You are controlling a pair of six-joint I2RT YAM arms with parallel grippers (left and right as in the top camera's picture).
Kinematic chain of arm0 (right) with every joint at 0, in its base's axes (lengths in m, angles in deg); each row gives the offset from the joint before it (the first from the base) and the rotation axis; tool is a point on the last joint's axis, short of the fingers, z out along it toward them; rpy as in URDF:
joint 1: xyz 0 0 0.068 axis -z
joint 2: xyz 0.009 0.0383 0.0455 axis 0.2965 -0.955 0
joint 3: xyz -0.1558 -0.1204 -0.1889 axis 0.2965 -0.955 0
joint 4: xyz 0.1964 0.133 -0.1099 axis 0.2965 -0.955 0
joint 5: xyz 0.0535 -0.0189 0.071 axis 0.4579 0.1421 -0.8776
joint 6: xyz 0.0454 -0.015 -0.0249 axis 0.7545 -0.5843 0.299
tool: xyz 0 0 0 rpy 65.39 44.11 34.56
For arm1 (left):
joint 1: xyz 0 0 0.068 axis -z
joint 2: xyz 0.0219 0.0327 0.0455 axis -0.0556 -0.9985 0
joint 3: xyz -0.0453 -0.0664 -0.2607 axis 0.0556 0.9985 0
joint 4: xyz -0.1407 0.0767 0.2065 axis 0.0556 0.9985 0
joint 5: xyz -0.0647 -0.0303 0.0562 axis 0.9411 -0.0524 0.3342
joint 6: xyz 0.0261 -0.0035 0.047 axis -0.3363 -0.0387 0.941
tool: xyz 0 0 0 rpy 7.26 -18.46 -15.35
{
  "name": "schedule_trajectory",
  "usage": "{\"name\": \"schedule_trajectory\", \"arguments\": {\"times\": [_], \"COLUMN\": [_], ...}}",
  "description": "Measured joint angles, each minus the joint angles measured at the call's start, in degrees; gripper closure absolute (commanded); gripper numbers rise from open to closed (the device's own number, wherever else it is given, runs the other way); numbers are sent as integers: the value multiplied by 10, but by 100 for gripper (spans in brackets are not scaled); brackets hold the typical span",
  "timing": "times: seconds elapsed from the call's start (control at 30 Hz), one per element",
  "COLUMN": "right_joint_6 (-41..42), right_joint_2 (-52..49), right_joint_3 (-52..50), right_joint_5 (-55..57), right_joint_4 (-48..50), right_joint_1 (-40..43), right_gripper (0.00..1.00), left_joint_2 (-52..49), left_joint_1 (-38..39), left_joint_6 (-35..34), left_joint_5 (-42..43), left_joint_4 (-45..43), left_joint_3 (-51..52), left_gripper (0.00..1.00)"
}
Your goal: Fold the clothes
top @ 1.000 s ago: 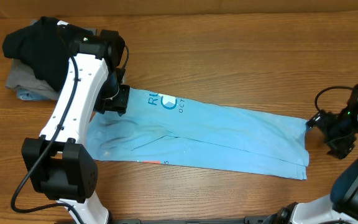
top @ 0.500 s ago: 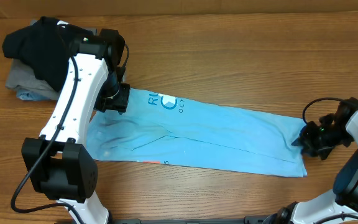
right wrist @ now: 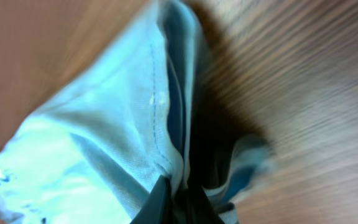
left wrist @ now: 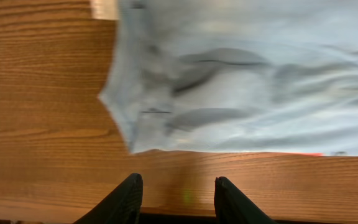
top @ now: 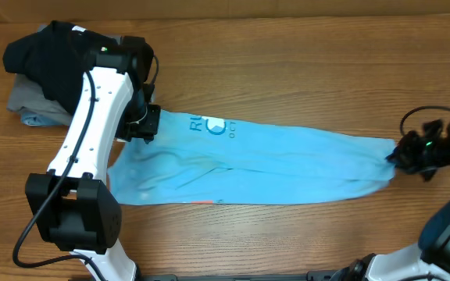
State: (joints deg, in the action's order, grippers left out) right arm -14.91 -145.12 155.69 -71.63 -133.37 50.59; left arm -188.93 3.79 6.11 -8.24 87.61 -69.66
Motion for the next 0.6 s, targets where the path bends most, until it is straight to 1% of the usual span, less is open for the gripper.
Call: {"name": "schedule_trajectory", "arguments": {"times": [0.13, 0.27, 0.37, 0.43, 0.6], "right_joint_6": [-2, -3, -3, -2, 35], "right_joint_2": [55, 96, 106, 106, 104], "right_joint_3": [46, 52, 53, 53, 53], "right_joint_5": [19, 29, 35, 38, 63], "right_joint_4": [-28, -47, -64, -69, -51], "right_joint_1": [-1, -24, -83, -143, -274], "right_gripper": [96, 96, 96, 96, 96], "left_joint_2": [0, 0, 0, 0, 0], "left_joint_1": [-19, -38, -48, -50, -51], "left_joint_6": [0, 0, 0, 0, 0], "left_joint_5": [0, 0, 6, 14, 25], "left_joint_4": [2, 0, -1, -1, 0], "left_joint_3": [0, 0, 0, 0, 0], "left_gripper": [59, 60, 60, 60, 59]}}
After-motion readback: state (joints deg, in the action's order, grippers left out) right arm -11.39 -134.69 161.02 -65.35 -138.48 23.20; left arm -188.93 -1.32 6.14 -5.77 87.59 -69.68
